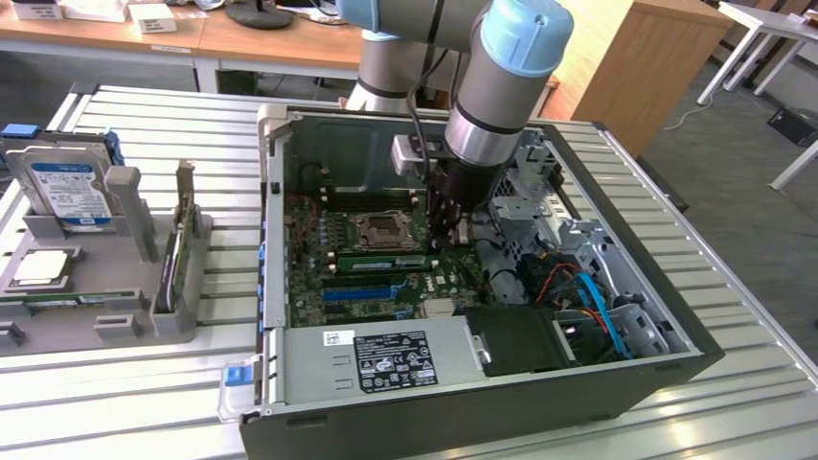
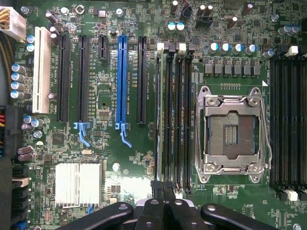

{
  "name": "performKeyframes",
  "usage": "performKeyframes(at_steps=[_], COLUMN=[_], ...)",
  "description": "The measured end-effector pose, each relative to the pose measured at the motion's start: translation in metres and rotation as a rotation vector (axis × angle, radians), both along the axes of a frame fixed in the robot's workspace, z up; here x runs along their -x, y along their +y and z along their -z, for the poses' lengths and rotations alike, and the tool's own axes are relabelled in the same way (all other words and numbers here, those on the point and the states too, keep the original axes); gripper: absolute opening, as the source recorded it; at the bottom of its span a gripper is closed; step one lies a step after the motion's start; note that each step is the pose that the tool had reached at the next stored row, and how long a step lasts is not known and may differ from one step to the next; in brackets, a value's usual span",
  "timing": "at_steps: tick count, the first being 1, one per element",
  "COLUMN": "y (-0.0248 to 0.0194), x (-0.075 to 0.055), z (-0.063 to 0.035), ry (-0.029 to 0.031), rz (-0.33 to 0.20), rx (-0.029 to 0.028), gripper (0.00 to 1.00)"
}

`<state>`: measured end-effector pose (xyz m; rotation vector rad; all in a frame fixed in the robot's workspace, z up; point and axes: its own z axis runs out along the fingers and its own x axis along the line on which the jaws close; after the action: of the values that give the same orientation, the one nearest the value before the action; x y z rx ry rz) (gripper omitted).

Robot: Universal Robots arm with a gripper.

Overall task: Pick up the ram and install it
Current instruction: 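Press down the ram until it locks into place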

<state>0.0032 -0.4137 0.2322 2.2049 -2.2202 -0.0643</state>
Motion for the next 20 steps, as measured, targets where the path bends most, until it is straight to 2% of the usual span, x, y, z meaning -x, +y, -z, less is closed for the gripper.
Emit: performKeyframes(at_steps=[20], y=[0.0000], x=[-0.0001], z=[0.0036], ry=[0.0000], rz=[0.000], rx=[0.0000], gripper=[0.11])
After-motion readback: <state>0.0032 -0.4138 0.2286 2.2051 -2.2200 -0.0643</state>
